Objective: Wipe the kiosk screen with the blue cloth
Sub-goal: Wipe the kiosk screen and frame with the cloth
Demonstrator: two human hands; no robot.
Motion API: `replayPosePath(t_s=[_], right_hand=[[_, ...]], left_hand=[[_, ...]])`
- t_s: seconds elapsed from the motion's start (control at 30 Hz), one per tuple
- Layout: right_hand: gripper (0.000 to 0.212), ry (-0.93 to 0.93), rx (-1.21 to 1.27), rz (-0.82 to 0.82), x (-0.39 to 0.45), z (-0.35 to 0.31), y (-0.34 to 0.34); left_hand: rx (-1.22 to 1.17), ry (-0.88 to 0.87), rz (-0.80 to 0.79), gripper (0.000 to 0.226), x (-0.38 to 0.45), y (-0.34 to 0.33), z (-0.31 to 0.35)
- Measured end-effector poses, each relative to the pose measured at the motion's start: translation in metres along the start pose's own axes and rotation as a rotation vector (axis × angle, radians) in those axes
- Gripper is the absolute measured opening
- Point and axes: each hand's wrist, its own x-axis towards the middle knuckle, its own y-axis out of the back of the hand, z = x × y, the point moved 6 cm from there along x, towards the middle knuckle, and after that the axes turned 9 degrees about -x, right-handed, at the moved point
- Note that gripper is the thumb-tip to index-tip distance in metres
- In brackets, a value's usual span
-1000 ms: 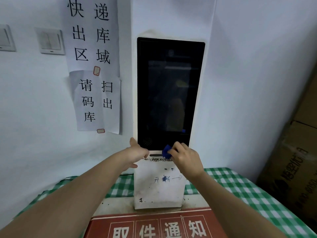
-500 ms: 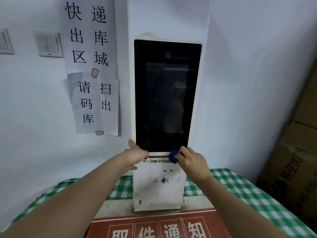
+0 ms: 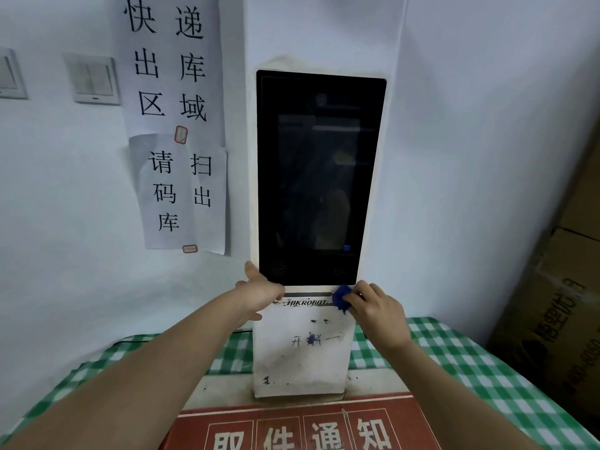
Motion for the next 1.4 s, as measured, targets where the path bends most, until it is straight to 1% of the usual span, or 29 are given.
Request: replayPosePath(t_s=[0.07, 0.17, 0.2, 0.3, 0.4, 0.47, 0.5, 0.57, 0.63, 0.7, 0.8, 0.87, 0.93, 1.0, 1.03, 1.1, 1.17, 1.23, 1.33, 1.4], right_hand=[[0.024, -0.082, 0.054, 0.065, 0.014, 0.008, 0.018], [0.017, -0.325, 0.160, 0.177, 0.047, 0.026, 0.049], [0.017, -0.360, 0.173, 0.184, 0.051, 0.028, 0.051], [0.019, -0.349, 0.173, 0.125, 0.040, 0.023, 0.036], [0.019, -0.347, 0.174, -0.007, 0.006, 0.018, 0.008], [0.020, -0.301, 0.151, -0.083, -0.006, 0.014, -0.001], [0.020, -0.280, 0.142, -0.090, -0.006, 0.014, 0.001], [0.018, -0.306, 0.166, -0.036, 0.006, 0.019, 0.014], [0.015, -0.397, 0.215, 0.046, 0.027, 0.029, 0.033], [0.013, -0.472, 0.248, 0.082, 0.044, 0.036, 0.042], [0.012, -0.488, 0.256, 0.056, 0.039, 0.037, 0.033], [0.011, -0.523, 0.267, -0.008, 0.020, 0.034, 0.018], [0.010, -0.471, 0.235, -0.115, 0.001, 0.027, 0.000], [0.013, -0.328, 0.146, -0.201, -0.010, 0.016, -0.011], [0.016, -0.275, 0.111, -0.207, -0.010, 0.013, -0.010], [0.017, -0.289, 0.135, -0.128, -0.001, 0.016, 0.003], [0.015, -0.380, 0.186, -0.005, 0.016, 0.021, 0.021], [0.013, -0.453, 0.189, 0.061, 0.028, 0.019, 0.030], [0.015, -0.496, 0.225, 0.052, 0.023, 0.007, 0.018], [0.019, -0.453, 0.230, 0.008, 0.012, -0.010, 0.005]], left_hand=[[-0.006, -0.005, 0.001, 0.093, 0.001, 0.000, 0.001], [-0.015, -0.007, 0.002, 0.092, 0.001, -0.001, 0.003], [-0.016, -0.005, 0.003, 0.093, 0.001, -0.002, 0.003], [-0.012, 0.000, 0.012, 0.096, -0.001, -0.002, 0.001], [-0.005, -0.009, 0.006, 0.095, 0.000, -0.001, 0.000], [-0.005, -0.008, -0.001, 0.095, 0.000, 0.001, 0.000], [-0.007, -0.005, -0.006, 0.095, 0.000, 0.001, -0.001], [-0.014, 0.000, -0.018, 0.093, 0.001, 0.001, -0.001], [-0.016, -0.002, -0.021, 0.090, 0.001, 0.001, 0.000], [-0.018, -0.005, -0.016, 0.087, 0.001, 0.002, 0.001], [-0.019, -0.001, -0.016, 0.088, -0.001, 0.000, 0.000], [-0.014, -0.001, -0.013, 0.091, 0.000, 0.000, -0.001], [-0.011, 0.001, -0.001, 0.094, 0.001, 0.001, -0.002], [-0.009, 0.002, 0.008, 0.096, 0.001, 0.000, -0.002], [-0.010, 0.004, 0.008, 0.097, 0.001, -0.001, -0.002], [-0.014, 0.011, 0.001, 0.094, 0.000, -0.001, -0.002], [-0.015, 0.013, -0.008, 0.092, 0.000, -0.001, 0.000], [-0.006, 0.013, -0.011, 0.095, -0.001, 0.000, 0.000], [0.020, 0.011, -0.016, 0.095, -0.004, 0.001, -0.002], [0.039, 0.009, -0.028, 0.094, -0.006, 0.003, -0.004]])
